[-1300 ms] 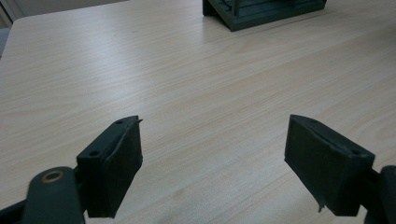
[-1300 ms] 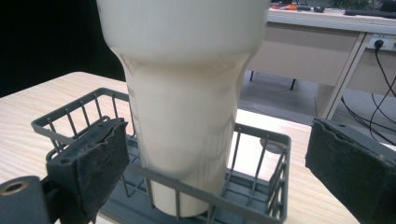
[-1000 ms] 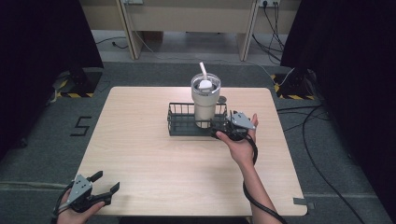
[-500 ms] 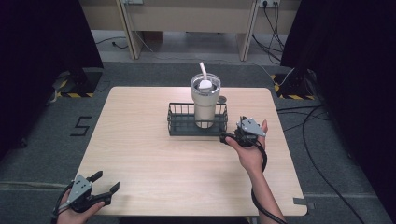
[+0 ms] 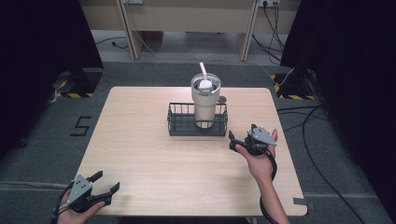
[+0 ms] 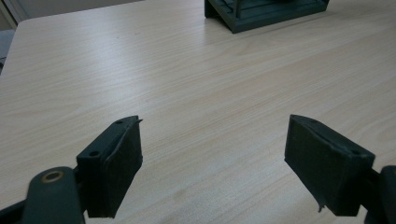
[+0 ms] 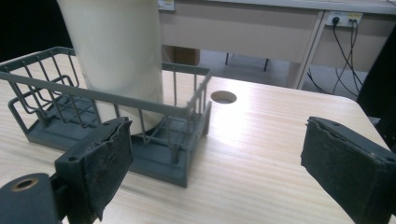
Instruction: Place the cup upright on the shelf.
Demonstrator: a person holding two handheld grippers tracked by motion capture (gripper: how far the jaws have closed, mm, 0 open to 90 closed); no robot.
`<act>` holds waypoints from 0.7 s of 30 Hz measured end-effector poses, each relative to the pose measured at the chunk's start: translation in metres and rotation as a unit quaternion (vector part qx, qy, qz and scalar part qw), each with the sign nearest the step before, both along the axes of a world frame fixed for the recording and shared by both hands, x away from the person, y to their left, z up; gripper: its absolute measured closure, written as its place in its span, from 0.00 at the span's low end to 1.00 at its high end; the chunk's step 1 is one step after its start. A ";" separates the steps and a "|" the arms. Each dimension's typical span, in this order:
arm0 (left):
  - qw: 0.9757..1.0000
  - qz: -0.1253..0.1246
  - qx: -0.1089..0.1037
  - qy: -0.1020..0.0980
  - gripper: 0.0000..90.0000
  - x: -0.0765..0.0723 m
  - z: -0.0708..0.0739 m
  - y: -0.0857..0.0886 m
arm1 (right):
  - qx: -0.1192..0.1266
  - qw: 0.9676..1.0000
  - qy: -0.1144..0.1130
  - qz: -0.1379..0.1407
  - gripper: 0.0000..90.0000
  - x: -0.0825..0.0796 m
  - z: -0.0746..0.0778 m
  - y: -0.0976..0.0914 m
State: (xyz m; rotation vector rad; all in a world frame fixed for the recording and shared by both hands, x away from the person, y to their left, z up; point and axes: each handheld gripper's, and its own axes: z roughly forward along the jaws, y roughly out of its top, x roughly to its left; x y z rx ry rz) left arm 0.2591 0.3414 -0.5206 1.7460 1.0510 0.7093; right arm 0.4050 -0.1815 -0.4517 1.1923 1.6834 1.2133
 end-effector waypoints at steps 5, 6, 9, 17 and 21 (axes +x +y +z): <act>1.000 0.000 0.000 0.000 0.20 0.000 0.000 0.000 | 0.003 1.000 0.001 -0.009 0.11 -0.007 -0.003 -0.010; 1.000 0.000 0.001 0.000 0.20 0.000 0.000 0.000 | 0.003 1.000 0.000 -0.010 0.11 -0.008 -0.003 -0.012; 1.000 0.001 0.000 -0.002 0.20 0.000 0.000 0.000 | 0.004 1.000 0.001 -0.016 0.11 -0.012 -0.004 -0.017; 1.000 0.001 0.000 -0.002 0.20 0.000 0.000 -0.001 | 0.010 0.999 0.001 -0.041 0.11 -0.031 -0.009 -0.041; 1.000 0.001 0.002 -0.004 0.20 0.000 0.001 0.000 | 0.012 0.999 0.001 -0.051 0.11 -0.037 -0.013 -0.051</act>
